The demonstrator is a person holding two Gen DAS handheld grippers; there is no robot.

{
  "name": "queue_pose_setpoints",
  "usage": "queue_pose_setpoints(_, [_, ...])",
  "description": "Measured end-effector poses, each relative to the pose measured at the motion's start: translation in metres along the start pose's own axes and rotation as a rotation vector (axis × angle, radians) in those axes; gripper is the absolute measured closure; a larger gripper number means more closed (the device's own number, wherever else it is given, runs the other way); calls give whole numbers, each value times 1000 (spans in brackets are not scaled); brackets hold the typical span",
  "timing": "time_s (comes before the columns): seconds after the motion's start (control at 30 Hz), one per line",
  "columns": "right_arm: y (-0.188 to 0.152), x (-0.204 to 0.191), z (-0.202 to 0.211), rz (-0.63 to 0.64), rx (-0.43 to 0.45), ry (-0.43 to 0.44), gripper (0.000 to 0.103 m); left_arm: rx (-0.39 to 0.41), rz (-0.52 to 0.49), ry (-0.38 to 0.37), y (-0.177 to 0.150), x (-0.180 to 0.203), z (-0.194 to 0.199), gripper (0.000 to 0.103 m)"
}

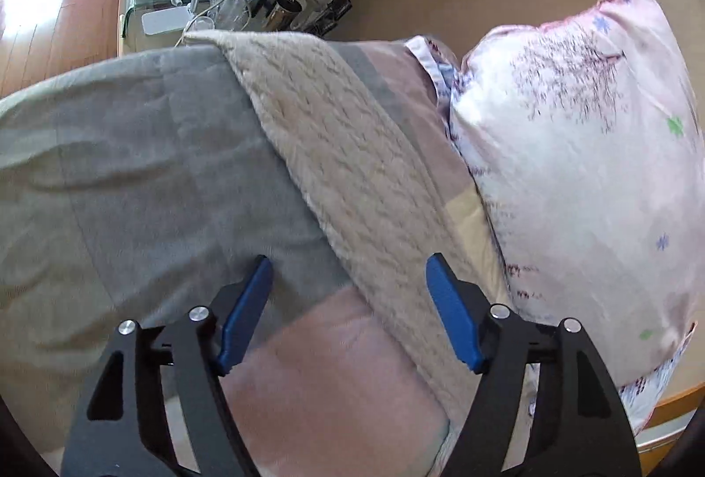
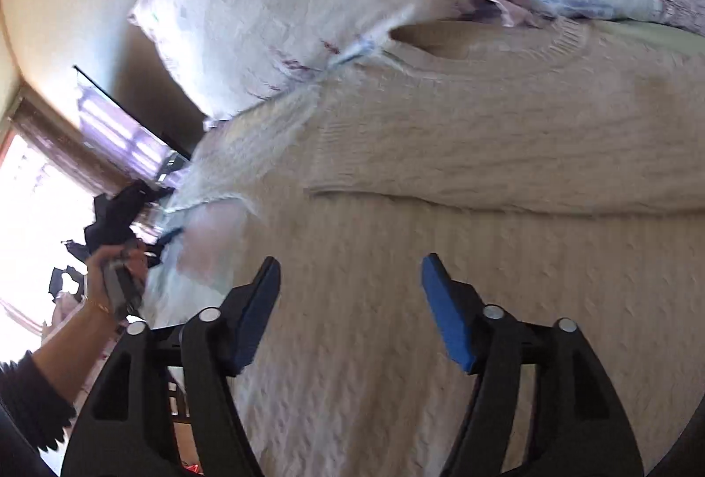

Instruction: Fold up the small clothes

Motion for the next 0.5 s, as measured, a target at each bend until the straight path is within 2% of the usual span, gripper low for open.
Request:
queue_pose_setpoints(0.07, [1,20,11,-33,9,-75,27,14,15,-1,22,-2,-6,35])
queue_pose_setpoints(0.17, [-7,64,37,-170,38,-158,25,38,64,-11,50,-8,-12,39])
queue_pose_setpoints(0.23, [-11,89,51,-262,60,-197,25,46,110,-4,70,-14,-18,54])
queue_pose_setpoints(0.27, [-15,98,57,-291,72,-213,25,51,129,-2,77,-16,-20,57])
queue_pose_setpoints(0.37, [-29,101,66,-307,77,-240,25,45,150,21,93,-19,-25,79])
queue_pose_setpoints(0.4, [-36,98,67,-304,73,-242,25,43,140,38,95,-16,-26,93])
queue_pose_setpoints(0.47, [-39,98,66,-290,62,-244,25,62,49,82,94,5,-23,95])
queue_pose_setpoints(0.5, [-39,93,65,-284,61,-245,25,78,-36,94,89,23,-18,95])
Point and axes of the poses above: each gripper's, at about its wrist camera, not at the fingertips, and z roughly against the way its jaws point, x to its right, y to its top, the point moved 1 cm from there along -z, roughly the way its jaws point, and after that the axes turned 3 degrees about z, right-handed, at the moved point
